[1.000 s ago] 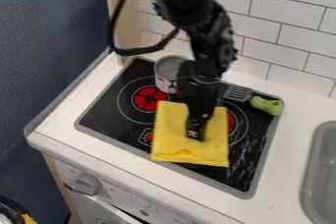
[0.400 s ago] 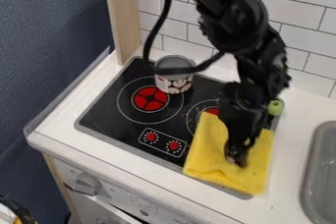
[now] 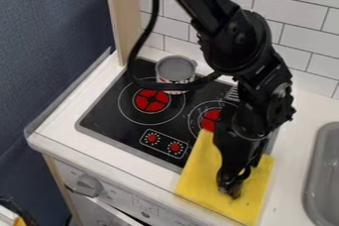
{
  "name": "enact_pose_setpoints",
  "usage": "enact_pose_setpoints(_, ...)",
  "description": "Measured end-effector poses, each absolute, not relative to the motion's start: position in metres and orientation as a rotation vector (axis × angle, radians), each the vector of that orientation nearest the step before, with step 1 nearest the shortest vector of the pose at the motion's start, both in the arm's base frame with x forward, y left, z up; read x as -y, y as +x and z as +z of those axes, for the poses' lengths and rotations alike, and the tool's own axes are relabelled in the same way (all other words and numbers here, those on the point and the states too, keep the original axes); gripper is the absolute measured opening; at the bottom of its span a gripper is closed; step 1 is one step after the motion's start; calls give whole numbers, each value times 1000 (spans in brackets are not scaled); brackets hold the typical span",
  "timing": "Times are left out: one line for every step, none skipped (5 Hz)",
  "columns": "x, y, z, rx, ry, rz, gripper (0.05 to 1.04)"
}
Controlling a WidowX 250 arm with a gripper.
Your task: Move the yellow cloth to the bottom right corner of the burner
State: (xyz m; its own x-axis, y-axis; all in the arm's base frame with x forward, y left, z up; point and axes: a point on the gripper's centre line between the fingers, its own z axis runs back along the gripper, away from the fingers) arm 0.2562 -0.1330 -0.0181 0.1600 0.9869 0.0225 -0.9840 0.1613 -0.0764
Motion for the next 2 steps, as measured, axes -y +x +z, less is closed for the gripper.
enact_pose_setpoints(128,261,-12,68,-62,1430,1000)
enact_pose_setpoints(132,271,10,80,-121,1427,999)
